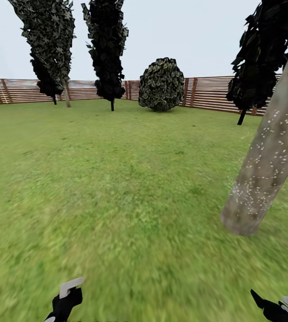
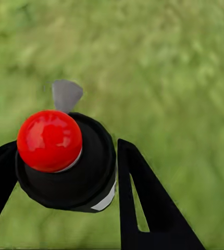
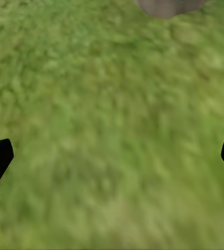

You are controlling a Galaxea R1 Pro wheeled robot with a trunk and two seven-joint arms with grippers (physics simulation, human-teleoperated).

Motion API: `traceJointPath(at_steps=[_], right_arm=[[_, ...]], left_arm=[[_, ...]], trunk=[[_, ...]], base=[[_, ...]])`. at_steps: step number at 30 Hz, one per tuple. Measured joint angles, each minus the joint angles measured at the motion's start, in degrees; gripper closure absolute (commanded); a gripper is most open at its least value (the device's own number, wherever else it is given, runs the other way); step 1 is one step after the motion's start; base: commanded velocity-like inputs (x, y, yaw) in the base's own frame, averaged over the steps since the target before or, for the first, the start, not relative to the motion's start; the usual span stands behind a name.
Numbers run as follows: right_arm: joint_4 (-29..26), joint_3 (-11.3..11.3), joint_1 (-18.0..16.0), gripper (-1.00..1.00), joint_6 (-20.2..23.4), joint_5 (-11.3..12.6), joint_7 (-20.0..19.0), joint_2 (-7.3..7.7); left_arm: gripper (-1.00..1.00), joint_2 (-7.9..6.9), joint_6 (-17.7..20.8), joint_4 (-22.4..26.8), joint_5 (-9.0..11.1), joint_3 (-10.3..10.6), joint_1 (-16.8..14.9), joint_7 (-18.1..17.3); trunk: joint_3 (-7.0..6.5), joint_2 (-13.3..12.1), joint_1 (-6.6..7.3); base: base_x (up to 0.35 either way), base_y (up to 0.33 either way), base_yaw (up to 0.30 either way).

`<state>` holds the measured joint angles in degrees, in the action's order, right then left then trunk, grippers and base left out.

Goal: In the garden, pick up the pesticide atomizer on the floor and spray pesticide onto both trees until each tree trunk is fully covered.

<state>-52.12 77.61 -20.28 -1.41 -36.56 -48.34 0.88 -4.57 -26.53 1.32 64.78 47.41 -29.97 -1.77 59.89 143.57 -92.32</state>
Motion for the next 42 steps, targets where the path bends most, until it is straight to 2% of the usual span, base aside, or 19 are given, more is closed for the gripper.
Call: traceJointPath(at_steps=[42], right_arm=[[0.0,0.0,-0.01,-1.0,0.0,0.01,0.0,0.0]], left_arm=[[1.0,-0.01,-0.01,0.0,0.05,-0.02,-0.01,0.05]], trunk=[[-0.21,-0.01,0.03]], base=[[0.0,0.0,0.282]])
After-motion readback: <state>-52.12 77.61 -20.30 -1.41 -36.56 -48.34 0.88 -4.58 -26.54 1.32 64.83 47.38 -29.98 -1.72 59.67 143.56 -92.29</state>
